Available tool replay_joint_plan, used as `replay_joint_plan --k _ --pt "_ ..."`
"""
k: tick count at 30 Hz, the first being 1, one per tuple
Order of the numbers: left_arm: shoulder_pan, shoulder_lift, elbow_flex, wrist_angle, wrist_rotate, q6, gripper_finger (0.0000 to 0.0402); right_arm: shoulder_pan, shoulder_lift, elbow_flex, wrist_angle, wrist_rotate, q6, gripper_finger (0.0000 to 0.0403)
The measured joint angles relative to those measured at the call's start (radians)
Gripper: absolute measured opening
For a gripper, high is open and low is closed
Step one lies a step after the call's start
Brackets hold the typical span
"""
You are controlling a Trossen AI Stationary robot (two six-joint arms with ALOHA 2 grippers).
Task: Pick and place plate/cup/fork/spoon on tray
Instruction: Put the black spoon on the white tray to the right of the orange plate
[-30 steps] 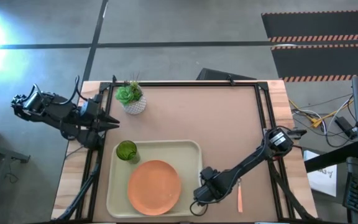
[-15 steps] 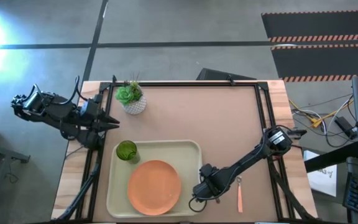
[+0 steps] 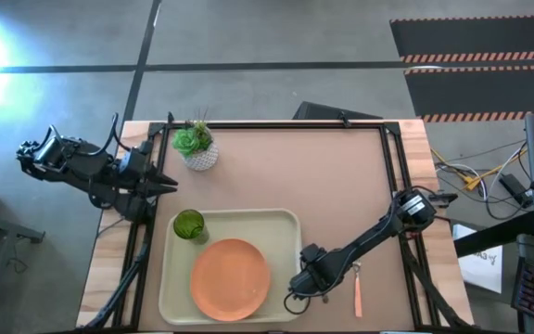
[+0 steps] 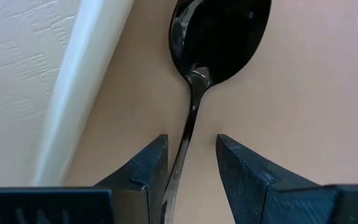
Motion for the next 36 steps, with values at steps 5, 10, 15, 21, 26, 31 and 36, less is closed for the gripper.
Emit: replay_joint_plan --k 5,10,15,21,26,31,36 --pt "0.0 0.0 0.0 0.0 0.0 0.008 0.0047 -0.002 -0.003 -0.019 0.025 -0.002 0.015 0.0128" --pt "0.0 0.0 0.0 0.001 0.0 0.008 0.0047 -0.002 -0.003 -0.024 0.034 -0.002 0.039 0.0123" --pt "0.0 0.0 0.0 0.001 0.0 0.01 0.0047 -0.002 -0.003 -0.024 0.041 0.0 0.066 0.0071" --pt "0.0 -0.001 0.0 0.001 0.0 0.01 0.0047 -0.002 -0.003 -0.024 0.055 0.007 0.063 0.0012" --pt "0.0 -0.002 0.0 0.001 0.0 0.012 0.0047 -0.002 -0.006 -0.023 0.049 0.011 0.063 0.001" --pt "0.0 -0.005 0.0 0.001 0.0 0.013 0.0047 0.0 -0.006 0.014 -0.071 0.053 0.106 0.0009" --pt "0.0 -0.012 0.0 0.0 0.0 0.013 0.0047 -0.001 -0.021 0.097 -0.167 0.088 0.136 0.0009"
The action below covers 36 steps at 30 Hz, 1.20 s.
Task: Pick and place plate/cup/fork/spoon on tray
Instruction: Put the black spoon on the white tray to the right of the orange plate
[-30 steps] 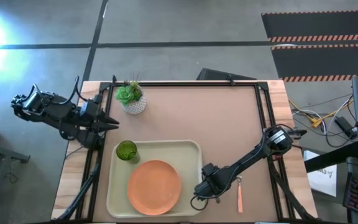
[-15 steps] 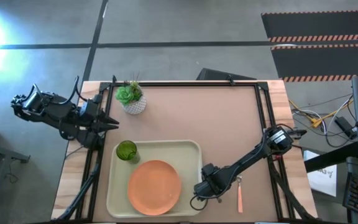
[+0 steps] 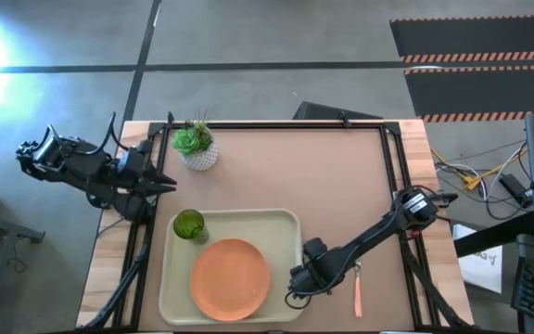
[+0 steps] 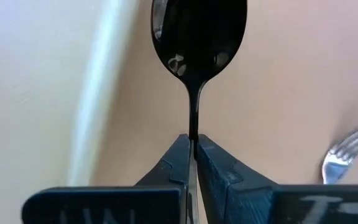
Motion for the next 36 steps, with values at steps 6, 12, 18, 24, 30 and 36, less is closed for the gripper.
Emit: replay_joint_plan --k 6,12,18,24,30,36 --pt "0.0 -0.006 0.0 0.0 0.0 0.0 0.0047 0.001 -0.005 0.11 0.008 0.166 0.07 0.0009" --pt "0.0 -0.009 0.0 0.0 0.0 0.0 0.0047 0.003 -0.005 0.175 0.059 0.349 0.164 0.0009" --pt "0.0 -0.009 0.0 0.0 0.0 0.0 0.0047 0.0 -0.004 0.158 0.137 0.472 0.208 0.0009" --pt "0.0 -0.015 0.0 0.0 -0.001 0.0 0.0047 -0.006 -0.004 0.098 0.287 0.47 0.224 0.0009" --pt "0.0 -0.023 0.0 0.0 -0.001 0.0 0.0047 -0.008 0.046 0.085 0.355 0.427 0.241 0.0009" --pt "0.0 -0.028 0.0 0.0 -0.001 0.0 0.0047 -0.008 0.095 0.1 0.382 0.343 0.285 0.0009"
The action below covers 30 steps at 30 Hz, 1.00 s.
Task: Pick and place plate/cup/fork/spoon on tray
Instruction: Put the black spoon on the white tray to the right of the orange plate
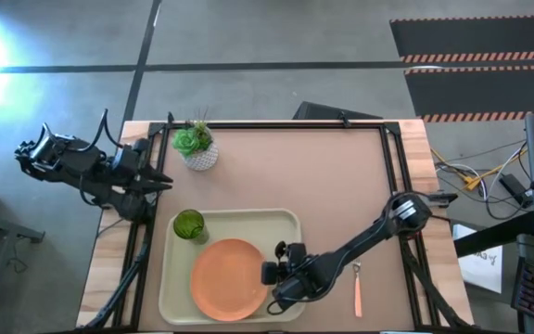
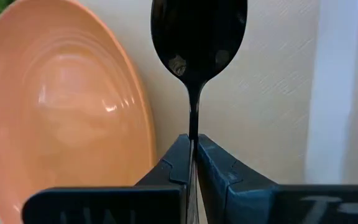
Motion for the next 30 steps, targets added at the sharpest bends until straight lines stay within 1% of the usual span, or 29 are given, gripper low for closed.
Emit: replay_joint_plan --k 9,15,17,27,30 --pt "0.0 0.005 0.0 0.0 0.0 0.0 0.0047 0.0 0.06 0.07 0.048 -0.017 -0.055 0.0009" --pt "0.0 0.006 0.0 0.0 0.0 0.0 0.0047 0.0 0.073 0.079 0.015 -0.117 -0.103 0.0009" --pt "0.0 0.006 0.0 0.0 0.0 0.0 0.0047 0.0 0.073 0.079 0.006 -0.132 -0.107 0.0009" --pt "0.0 0.005 -0.001 0.0 0.0 0.0 0.0047 -0.003 0.073 0.079 -0.005 -0.133 -0.097 0.0009" --pt "0.0 0.005 -0.001 0.0 0.0 0.0 0.0047 -0.003 0.073 0.079 -0.005 -0.11 -0.097 0.0009"
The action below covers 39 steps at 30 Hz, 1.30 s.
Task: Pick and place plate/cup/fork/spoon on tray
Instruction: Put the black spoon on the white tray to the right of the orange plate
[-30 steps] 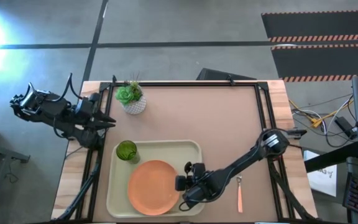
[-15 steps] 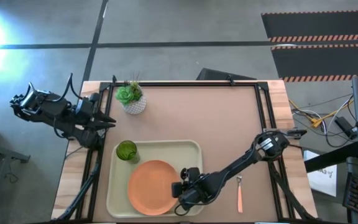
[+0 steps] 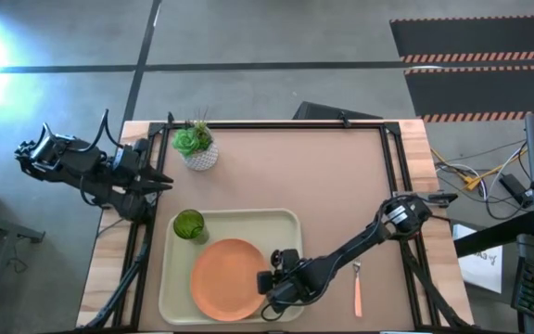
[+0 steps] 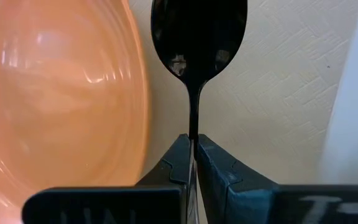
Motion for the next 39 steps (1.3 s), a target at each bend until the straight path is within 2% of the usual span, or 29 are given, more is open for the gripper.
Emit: replay_joint_plan --k 30,39 --pt "0.0 -0.007 0.0 0.0 0.0 0.0 0.0047 -0.003 0.005 -0.017 -0.011 0.001 0.007 0.0009" --pt "0.0 -0.007 0.0 0.0 0.0 0.0 0.0047 -0.003 0.005 -0.057 0.072 -0.003 0.009 0.0009"
